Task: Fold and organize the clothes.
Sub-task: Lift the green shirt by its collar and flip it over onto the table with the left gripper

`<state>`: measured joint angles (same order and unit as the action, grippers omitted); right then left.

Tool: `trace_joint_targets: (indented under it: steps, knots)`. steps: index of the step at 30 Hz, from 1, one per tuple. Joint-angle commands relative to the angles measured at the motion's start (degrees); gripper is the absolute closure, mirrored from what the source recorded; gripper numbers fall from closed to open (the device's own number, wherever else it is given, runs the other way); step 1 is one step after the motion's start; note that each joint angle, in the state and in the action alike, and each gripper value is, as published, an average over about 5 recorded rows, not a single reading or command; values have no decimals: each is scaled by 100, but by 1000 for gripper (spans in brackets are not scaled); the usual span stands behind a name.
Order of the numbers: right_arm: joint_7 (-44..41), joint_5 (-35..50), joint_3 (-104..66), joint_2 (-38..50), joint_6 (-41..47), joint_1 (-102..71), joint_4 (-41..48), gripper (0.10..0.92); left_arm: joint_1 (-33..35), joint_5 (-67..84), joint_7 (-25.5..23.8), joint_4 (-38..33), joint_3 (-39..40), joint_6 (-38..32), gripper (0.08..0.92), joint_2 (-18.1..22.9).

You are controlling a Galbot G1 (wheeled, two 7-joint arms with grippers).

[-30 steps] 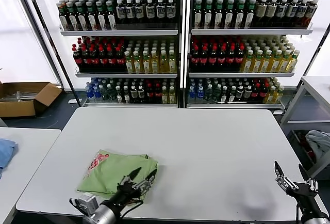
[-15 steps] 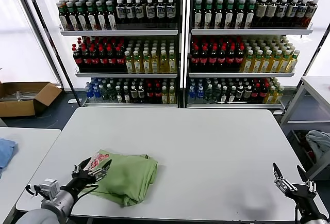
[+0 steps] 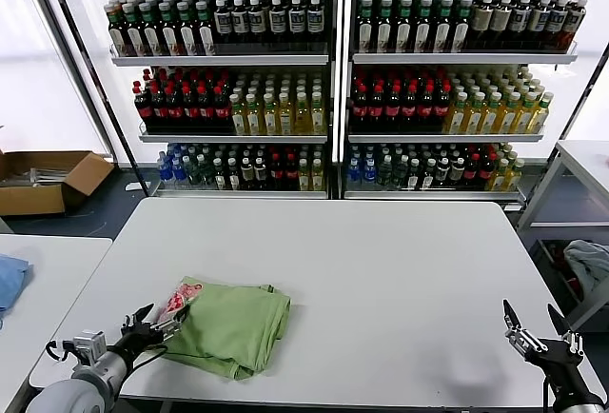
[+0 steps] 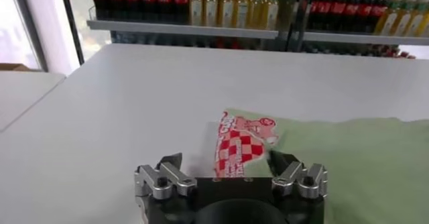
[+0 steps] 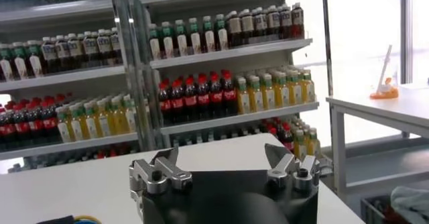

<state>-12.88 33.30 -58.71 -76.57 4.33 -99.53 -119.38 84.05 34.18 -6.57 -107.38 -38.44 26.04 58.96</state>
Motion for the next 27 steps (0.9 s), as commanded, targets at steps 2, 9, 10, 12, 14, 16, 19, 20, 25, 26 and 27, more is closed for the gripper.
trace_joint_targets:
  steps: [2, 9, 10, 12, 14, 16, 19, 20, 25, 26, 27]
  knots:
    - [0, -9, 1, -12, -13, -18, 3, 203, -88, -130, -66, 75, 217, 59, 228, 97]
    - [0, -7, 13, -12, -32, -31, 1, 203, -76, -155, -66, 147, 225, 49, 293, 121]
    - [1, -7, 13, -10, -34, -31, 1, 203, -70, -154, -67, 142, 224, 43, 304, 122]
    - [1, -6, 14, -6, -36, -30, 1, 203, -63, -153, -66, 132, 222, 30, 349, 134]
    - [1, -5, 15, -3, -39, -32, 0, 203, -62, -155, -63, 129, 222, 16, 398, 153]
    - [1, -5, 15, -1, -43, -33, 1, 203, -56, -156, -64, 127, 221, 2, 459, 176]
    - [0, -5, 12, 0, -50, -36, 6, 203, -32, -153, -73, 112, 219, -28, 545, 210]
    - [0, -6, 11, 0, -53, -38, 8, 203, -25, -151, -75, 105, 215, -39, 571, 222]
    - [-3, -8, 4, -2, -66, -50, 17, 203, 2, -57, -59, 23, 87, -59, 719, 260]
    - [-3, -7, 1, -2, -67, -50, 17, 203, 14, -2, -55, -4, 22, -54, 744, 252]
    - [-3, -6, -5, -3, -67, -51, 18, 203, 31, 89, -53, -36, -70, -44, 779, 230]
